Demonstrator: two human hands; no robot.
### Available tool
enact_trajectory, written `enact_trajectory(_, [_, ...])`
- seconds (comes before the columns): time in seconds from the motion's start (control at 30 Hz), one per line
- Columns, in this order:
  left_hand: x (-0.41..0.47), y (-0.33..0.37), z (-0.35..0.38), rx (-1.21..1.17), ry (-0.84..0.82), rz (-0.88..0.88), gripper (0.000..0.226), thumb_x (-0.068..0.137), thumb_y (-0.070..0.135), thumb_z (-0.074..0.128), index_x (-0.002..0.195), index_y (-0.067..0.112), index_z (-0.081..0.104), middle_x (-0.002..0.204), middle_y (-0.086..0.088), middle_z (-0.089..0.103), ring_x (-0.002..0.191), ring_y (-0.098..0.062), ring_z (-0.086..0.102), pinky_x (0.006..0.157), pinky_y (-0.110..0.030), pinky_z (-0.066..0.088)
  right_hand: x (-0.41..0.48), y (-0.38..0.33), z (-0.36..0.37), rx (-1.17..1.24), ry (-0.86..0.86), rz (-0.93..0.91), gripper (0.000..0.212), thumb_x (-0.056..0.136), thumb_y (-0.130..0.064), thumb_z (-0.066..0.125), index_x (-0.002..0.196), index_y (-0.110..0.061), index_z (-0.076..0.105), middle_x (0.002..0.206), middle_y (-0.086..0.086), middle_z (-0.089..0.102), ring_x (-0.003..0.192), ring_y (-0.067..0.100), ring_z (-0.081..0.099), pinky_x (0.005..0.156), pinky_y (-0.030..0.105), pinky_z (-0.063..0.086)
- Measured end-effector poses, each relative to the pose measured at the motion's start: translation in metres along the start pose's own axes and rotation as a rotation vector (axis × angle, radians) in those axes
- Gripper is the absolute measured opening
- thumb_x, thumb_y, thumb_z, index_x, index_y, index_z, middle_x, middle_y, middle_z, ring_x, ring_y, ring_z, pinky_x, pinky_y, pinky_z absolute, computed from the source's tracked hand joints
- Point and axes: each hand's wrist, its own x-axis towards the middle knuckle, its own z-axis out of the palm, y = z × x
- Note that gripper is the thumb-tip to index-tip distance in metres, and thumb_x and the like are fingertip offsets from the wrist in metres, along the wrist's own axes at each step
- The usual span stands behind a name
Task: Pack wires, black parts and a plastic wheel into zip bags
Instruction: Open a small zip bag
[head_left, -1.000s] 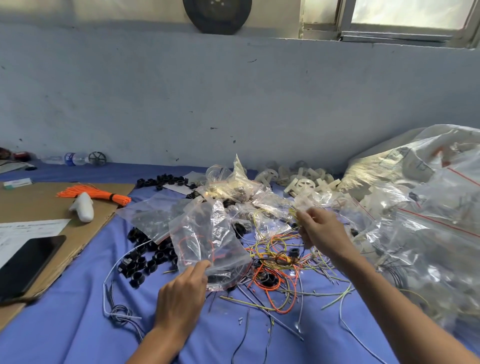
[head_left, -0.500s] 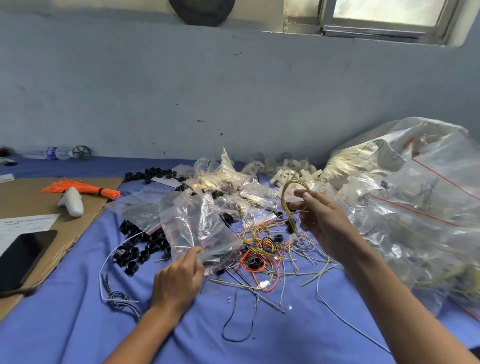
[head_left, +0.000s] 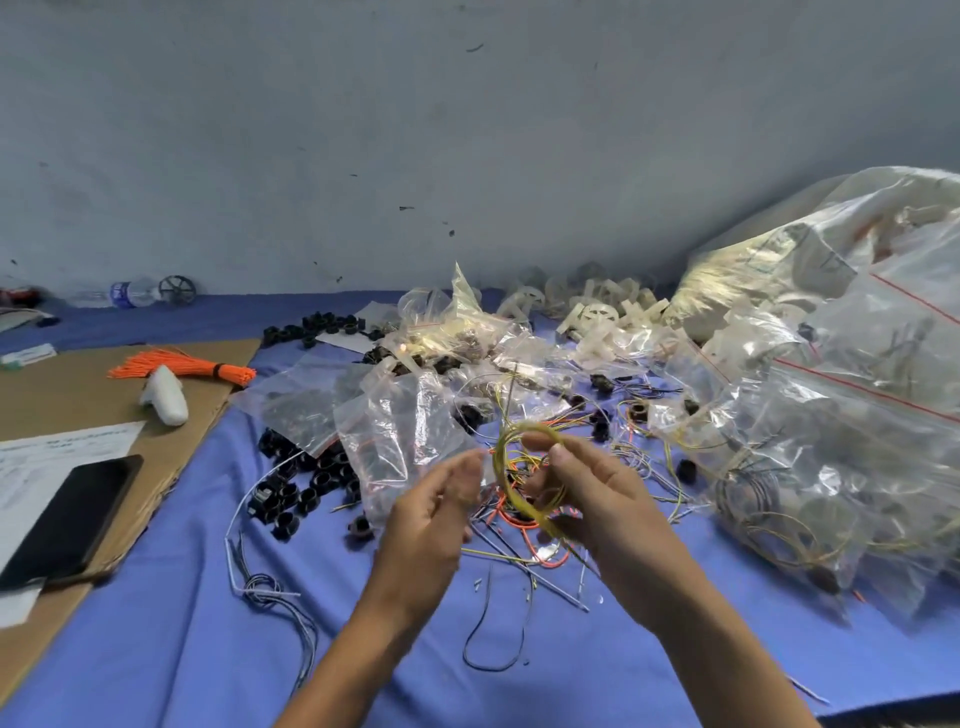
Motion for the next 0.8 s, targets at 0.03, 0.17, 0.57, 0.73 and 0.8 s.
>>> enact_trajectory(0.03, [0.0, 0.01, 0.003, -0.098, -0.076, -0.041, 0.045, 0.08, 0.071, 0.056, 0.106, 0.038, 0.072, 0.077, 0.013, 0.062, 0.063, -0.007, 0.052, 0.051, -0.022, 0.042, -0.003, 0.003, 0.005, -0.036, -0.024, -0.007, 0.027, 0.102, -0.024, 0.046, 0.111, -0.024, 0.071, 0.08, 0.003, 0.061, 0.075, 0.016, 0.059, 0.057, 0.027, 0.05])
enact_trajectory(0.17, [0.002, 0.02, -0.001, -0.224, -0.093, -0.052, 0.021, 0.089, 0.033, 0.07, 0.102, 0.018, 0.075, 0.075, -0.003, 0.056, 0.056, -0.012, 0.046, 0.046, -0.022, 0.04, -0.01, 0.009, 0.013, -0.128, -0.047, -0.018, 0.023, 0.102, -0.024, 0.048, 0.108, -0.027, 0.071, 0.08, -0.002, 0.062, 0.075, 0.011, 0.06, 0.057, 0.031, 0.053])
enact_trajectory(0.57, [-0.009, 0.029, -0.021, -0.519, 0.074, -0.181, 0.03, 0.088, 0.031, 0.06, 0.091, 0.005, 0.073, 0.077, -0.012, 0.069, 0.053, -0.015, 0.061, 0.046, -0.021, 0.049, -0.036, 0.021, 0.028, -0.85, 0.136, -0.137, 0.042, 0.088, -0.065, 0.038, 0.075, -0.033, 0.062, 0.054, -0.02, 0.05, 0.054, 0.003, 0.046, 0.052, 0.021, 0.027])
enact_trajectory(0.73, [-0.008, 0.031, -0.039, -0.389, 0.14, -0.098, 0.027, 0.089, 0.033, 0.057, 0.087, 0.009, 0.067, 0.074, -0.01, 0.071, 0.051, -0.015, 0.061, 0.044, -0.021, 0.048, -0.048, 0.023, 0.036, -0.844, 0.115, -0.166, 0.039, 0.09, -0.053, 0.048, 0.068, -0.023, 0.061, 0.051, -0.026, 0.051, 0.049, 0.004, 0.047, 0.05, 0.014, 0.031])
enact_trajectory(0.8, [-0.008, 0.031, -0.043, -0.389, 0.151, -0.101, 0.027, 0.089, 0.035, 0.055, 0.088, 0.01, 0.065, 0.073, -0.009, 0.071, 0.05, -0.016, 0.061, 0.043, -0.021, 0.047, -0.049, 0.023, 0.037, -0.806, 0.113, -0.176, 0.034, 0.091, -0.048, 0.05, 0.067, -0.026, 0.061, 0.049, -0.022, 0.048, 0.046, 0.006, 0.041, 0.048, 0.013, 0.028])
